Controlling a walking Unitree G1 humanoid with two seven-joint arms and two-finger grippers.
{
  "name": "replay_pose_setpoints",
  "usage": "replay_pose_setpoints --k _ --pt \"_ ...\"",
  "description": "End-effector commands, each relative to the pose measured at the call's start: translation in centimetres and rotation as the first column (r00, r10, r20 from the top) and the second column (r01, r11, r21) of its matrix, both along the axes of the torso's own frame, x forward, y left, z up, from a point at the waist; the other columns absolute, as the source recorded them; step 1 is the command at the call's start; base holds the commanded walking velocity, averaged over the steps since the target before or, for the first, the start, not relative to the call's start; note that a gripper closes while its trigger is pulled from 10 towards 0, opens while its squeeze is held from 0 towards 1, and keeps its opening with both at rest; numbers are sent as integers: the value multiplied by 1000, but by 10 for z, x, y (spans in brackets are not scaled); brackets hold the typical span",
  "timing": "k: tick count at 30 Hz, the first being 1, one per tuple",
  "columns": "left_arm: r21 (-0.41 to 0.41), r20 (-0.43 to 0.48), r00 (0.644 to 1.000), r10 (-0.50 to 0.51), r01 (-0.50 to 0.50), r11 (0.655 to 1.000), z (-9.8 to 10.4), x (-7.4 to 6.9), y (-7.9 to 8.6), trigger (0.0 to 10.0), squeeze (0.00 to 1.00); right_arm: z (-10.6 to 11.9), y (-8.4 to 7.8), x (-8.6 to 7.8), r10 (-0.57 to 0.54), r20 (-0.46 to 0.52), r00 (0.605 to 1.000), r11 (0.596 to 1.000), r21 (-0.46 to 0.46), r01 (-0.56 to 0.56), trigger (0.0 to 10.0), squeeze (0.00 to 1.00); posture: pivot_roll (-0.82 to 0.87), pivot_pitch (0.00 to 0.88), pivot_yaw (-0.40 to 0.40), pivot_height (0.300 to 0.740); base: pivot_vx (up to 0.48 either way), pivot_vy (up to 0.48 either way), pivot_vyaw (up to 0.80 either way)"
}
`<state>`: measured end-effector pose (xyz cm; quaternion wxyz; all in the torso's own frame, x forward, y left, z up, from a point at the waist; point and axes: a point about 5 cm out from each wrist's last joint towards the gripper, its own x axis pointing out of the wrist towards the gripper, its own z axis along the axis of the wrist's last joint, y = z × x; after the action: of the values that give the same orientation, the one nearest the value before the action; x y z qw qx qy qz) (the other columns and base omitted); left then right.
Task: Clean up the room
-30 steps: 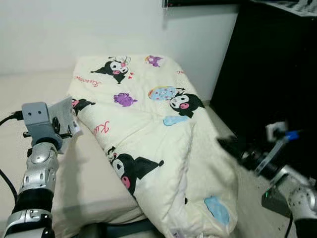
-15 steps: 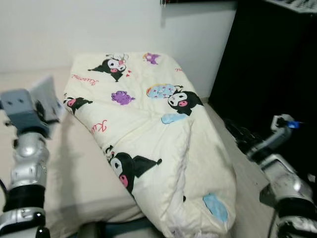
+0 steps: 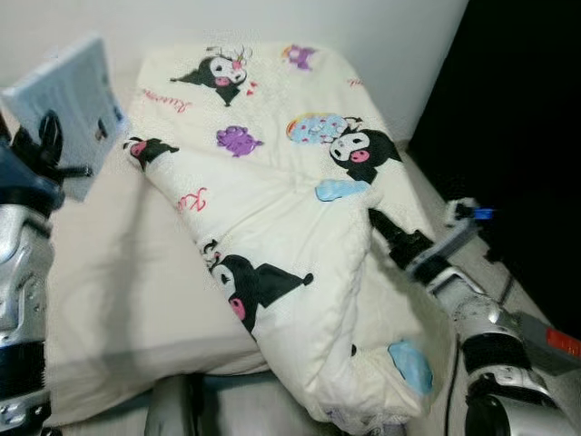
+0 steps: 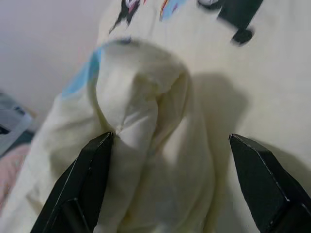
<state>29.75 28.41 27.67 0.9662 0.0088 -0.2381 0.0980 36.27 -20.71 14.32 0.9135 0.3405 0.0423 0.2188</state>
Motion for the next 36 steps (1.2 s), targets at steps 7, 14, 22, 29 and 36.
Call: replay_pose_setpoints --k 7,14,22,29,36 --pt "15 23 999 -23 23 1000 8 -9 -6 353 0 3 23 -1 186 63 980 982 -44 -184 0 0 46 368 -46 530 0 0 0" --pt "14 27 999 -24 24 1000 12 -8 -7 196 0 12 36 0 253 119 960 966 -93 -243 0 0 35 326 -57 530 0 0 0" --pt "31 89 996 10 -12 999 29 -6 -8 0 0 26 129 -26 644 208 736 764 -227 -605 0 0 26 257 -80 530 0 0 0" --pt "43 137 990 26 -32 999 40 -5 -10 0 0 24 232 -62 876 232 423 474 -258 -842 0 0 50 198 -96 530 0 0 0" --pt "38 170 985 38 -45 998 49 -4 -10 0 0 -19 277 -93 946 4 325 304 -363 -881 10000 0 49 137 -105 530 0 0 0"
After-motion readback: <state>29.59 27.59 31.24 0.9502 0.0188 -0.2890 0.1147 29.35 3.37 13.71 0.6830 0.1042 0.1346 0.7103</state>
